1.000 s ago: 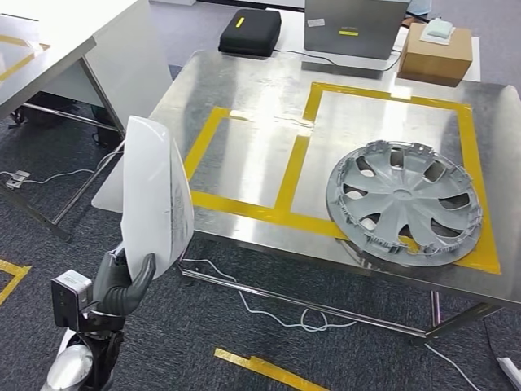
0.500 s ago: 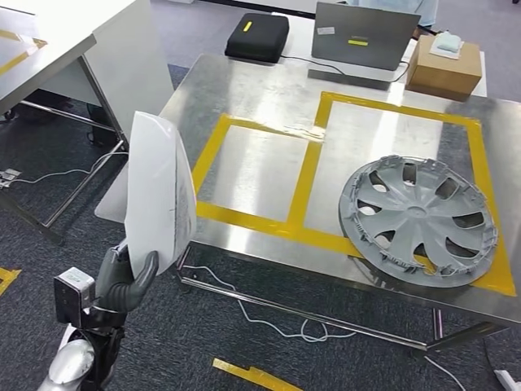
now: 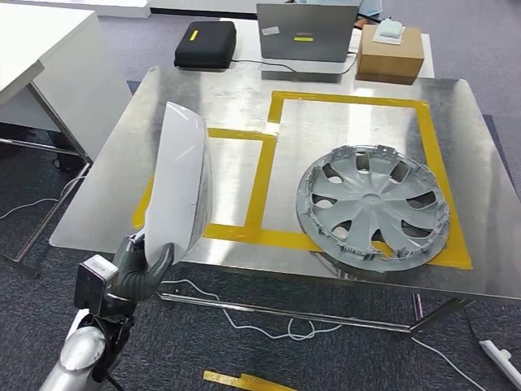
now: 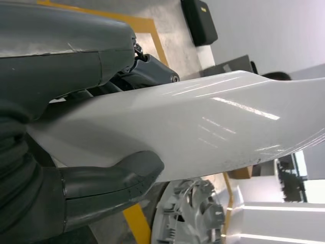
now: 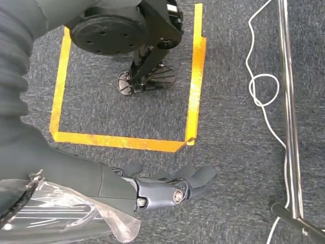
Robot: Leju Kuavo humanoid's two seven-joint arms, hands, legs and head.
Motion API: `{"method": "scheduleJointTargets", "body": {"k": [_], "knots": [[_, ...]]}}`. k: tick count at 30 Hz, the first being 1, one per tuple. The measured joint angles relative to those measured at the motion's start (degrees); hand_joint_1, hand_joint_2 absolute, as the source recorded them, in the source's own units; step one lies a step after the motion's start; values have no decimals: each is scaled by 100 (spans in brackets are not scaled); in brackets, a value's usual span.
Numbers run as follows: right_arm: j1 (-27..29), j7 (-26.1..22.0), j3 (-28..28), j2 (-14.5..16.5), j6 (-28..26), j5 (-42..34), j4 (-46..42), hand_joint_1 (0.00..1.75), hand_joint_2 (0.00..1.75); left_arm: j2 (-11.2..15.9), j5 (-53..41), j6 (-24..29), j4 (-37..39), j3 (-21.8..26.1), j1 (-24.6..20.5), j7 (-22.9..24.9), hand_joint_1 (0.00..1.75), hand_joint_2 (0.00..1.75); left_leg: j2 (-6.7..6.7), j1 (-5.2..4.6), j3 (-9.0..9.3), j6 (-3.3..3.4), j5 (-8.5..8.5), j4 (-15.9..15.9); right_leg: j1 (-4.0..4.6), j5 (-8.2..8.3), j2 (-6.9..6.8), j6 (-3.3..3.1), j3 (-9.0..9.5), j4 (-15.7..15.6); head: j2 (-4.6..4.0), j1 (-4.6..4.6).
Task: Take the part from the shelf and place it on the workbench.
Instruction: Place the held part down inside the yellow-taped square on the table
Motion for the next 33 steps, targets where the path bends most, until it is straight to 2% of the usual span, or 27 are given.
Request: {"method": "scheduleJointTargets", "body": {"k": [1, 2, 4, 5, 7, 11, 15, 21, 23, 27, 33], "knots": [[-22, -18, -24, 0, 30, 36, 28, 0, 175, -12, -29, 7, 35, -15, -40, 42, 175, 175, -4, -1, -80, 6, 18, 119, 5, 0, 66, 0, 3, 1, 0, -1], [-41, -35, -46, -1, 57, 69, 57, 0, 175, -25, -56, 14, 68, -30, -87, 74, 175, 175, -15, -2, -68, 26, 155, 21, 11, 0, 133, 0, 11, 2, 0, -1], [-72, -67, -83, 0, 102, 120, 108, 0, 175, -48, -118, 34, 129, -61, -201, 125, 175, 175, -85, -15, 167, 109, 633, -653, 23, 0, 233, 1, 31, 0, 0, -3], [-85, -83, -96, 1, 122, 145, 129, 0, 175, -54, -177, 61, 156, -75, -264, 170, 175, 175, -127, -26, 287, 160, 781, -1001, 31, 2, 268, 6, 35, 2, 0, 0], [-110, -112, -127, 1, 162, 207, 163, 0, 175, -84, -406, 176, 219, -105, -400, 386, 175, 175, -180, -52, 396, 219, 900, -1397, 32, 8, 312, 46, 5, 7, 0, -14], [-160, -162, -182, 0, 209, 314, 224, 0, 175, -195, -946, 428, 448, -168, -654, 865, 175, 175, -192, -61, 378, 131, 964, -1488, 23, -14, 316, 46, -31, 9, 0, -27], [-196, -189, -220, -1, 248, 405, 279, 0, 175, -264, -1447, 544, 677, -205, -842, 1234, 175, 175, -200, -72, 356, 177, 985, -1485, 11, 29, 312, 108, -22, -46, 0, -23], [-290, -351, -250, -1, 462, 705, 383, 0, 175, -399, -3311, 627, 1312, -250, -1400, 2064, 175, 175, -205, -88, 328, 213, 1006, -1480, -11, 63, 307, 159, -36, -70, -1, -26], [-341, -436, -252, -1, 523, 809, 446, 0, 175, -413, -3718, 620, 1613, -275, -1692, 2103, 175, 175, -207, -91, 318, 225, 1014, -1479, -15, 71, 305, 170, -46, -70, -2, -26], [-445, -509, -252, -1, 544, 882, 582, 0, 175, -402, -3819, 618, 2196, -308, -2303, 2071, 175, 175, -209, -90, 309, 235, 1024, -1478, -16, 82, 304, 184, -54, -68, -2, -28], [-467, -527, -254, -1, 560, 961, 692, 0, 175, -397, -4073, 617, 2574, -405, -2595, 2097, 175, 175, -211, -84, 307, 234, 1028, -1479, -13, 83, 303, 183, -63, -63, -2, -28]]}}
